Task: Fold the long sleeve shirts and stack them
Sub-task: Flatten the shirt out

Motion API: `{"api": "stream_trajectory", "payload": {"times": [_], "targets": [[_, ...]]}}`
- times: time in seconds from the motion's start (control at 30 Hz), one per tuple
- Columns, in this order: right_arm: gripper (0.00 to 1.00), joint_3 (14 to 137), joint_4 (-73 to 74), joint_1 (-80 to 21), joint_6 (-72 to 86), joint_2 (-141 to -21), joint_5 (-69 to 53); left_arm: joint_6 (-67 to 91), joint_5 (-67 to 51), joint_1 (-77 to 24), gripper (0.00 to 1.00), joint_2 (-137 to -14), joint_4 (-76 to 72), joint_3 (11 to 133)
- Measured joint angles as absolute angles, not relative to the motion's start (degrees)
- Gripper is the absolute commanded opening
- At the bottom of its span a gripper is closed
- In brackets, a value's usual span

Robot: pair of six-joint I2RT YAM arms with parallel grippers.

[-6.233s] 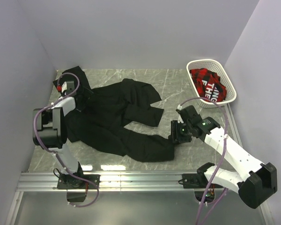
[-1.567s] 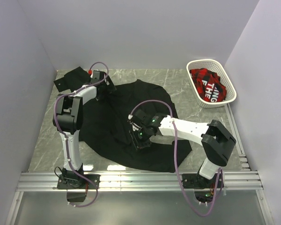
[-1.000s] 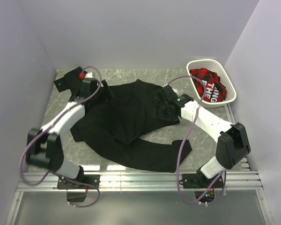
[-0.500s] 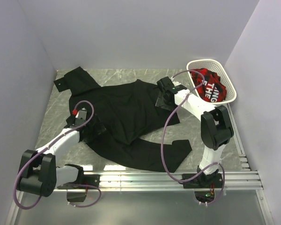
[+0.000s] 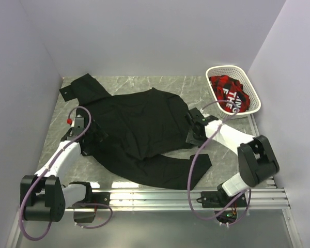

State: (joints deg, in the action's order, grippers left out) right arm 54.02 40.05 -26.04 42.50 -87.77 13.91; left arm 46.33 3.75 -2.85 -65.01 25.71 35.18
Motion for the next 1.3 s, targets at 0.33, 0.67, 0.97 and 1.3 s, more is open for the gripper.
{"api": "stream_trajectory", "payload": {"times": [0.33, 0.67, 0.97, 1.3], "targets": [[0.62, 44.58, 39.38, -25.69, 44.53, -78.0, 9.37, 42.41, 2.85, -3.03, 0.96, -65.06, 27.99, 42.11], [0.61, 49.52, 37.74, -25.23, 39.4, -69.8, 9.76, 37.95, -0.01, -12.21, 0.97, -74.7, 27.22, 52.07], [0.59, 65.71, 27.07, -22.35, 36.1, -86.59, 6.94, 31.22, -3.46, -28.88, 0.97, -89.82, 23.03, 65.43], [0.57, 53.15, 26.85, -17.39, 38.11, -91.0, 3.05, 26.55, -9.43, -37.34, 0.97, -101.41, 22.31, 69.38]]}}
